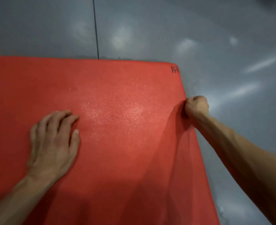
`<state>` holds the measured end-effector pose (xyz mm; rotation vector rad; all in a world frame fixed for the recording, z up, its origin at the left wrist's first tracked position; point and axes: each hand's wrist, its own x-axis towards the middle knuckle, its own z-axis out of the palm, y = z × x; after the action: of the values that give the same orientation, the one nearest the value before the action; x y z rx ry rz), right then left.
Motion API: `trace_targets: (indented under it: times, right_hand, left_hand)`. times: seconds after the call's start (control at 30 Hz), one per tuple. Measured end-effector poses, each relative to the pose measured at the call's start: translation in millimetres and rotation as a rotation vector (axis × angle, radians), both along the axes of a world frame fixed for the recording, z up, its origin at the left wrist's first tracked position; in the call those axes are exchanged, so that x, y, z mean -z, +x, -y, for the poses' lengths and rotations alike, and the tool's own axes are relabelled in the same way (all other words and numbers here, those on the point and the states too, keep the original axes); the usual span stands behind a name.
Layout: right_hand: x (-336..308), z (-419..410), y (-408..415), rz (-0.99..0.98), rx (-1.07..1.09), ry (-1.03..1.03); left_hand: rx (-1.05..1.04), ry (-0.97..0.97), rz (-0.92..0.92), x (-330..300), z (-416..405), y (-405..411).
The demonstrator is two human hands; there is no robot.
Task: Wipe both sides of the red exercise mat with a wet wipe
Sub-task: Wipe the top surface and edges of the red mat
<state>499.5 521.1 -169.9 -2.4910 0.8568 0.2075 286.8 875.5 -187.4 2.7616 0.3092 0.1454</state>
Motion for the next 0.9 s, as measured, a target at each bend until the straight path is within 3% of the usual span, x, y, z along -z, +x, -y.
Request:
trace_targets:
  times: [0.2, 0.33, 0.47, 0.6, 0.7, 0.9]
  right_hand:
    - [1.9, -46.9, 79.2, 0.098, -0.001, -0.112]
    - [-1.8, -67.8, 111.0, 0.178, -0.152, -0.111]
    - [-3.4, -52.7, 107.0, 0.211, -0.348, -0.126]
    - [-0.7, -30.0, 95.1, 0.164, -0.333, -0.161]
    - [-2.7, -42.0, 114.7, 0.235, -0.315, -0.104]
    - [3.4, -56.4, 115.3, 0.332, -0.483, -0.178]
  left_hand:
    - [-0.006, 0.037, 0.061, 6.8, 0.0, 3.0]
    - [0.003, 0.041, 0.115, 8.4, 0.0, 6.0]
    - [0.005, 0.048, 0.115, 8.7, -2.0, 6.5]
    - [0.002, 0.044, 0.138, 9.0, -2.2, 7.8]
    - [-0.002, 0.046, 0.150, 10.9, -2.7, 8.8]
    - [0.004, 0.048, 0.142, 12.2, -2.9, 8.8]
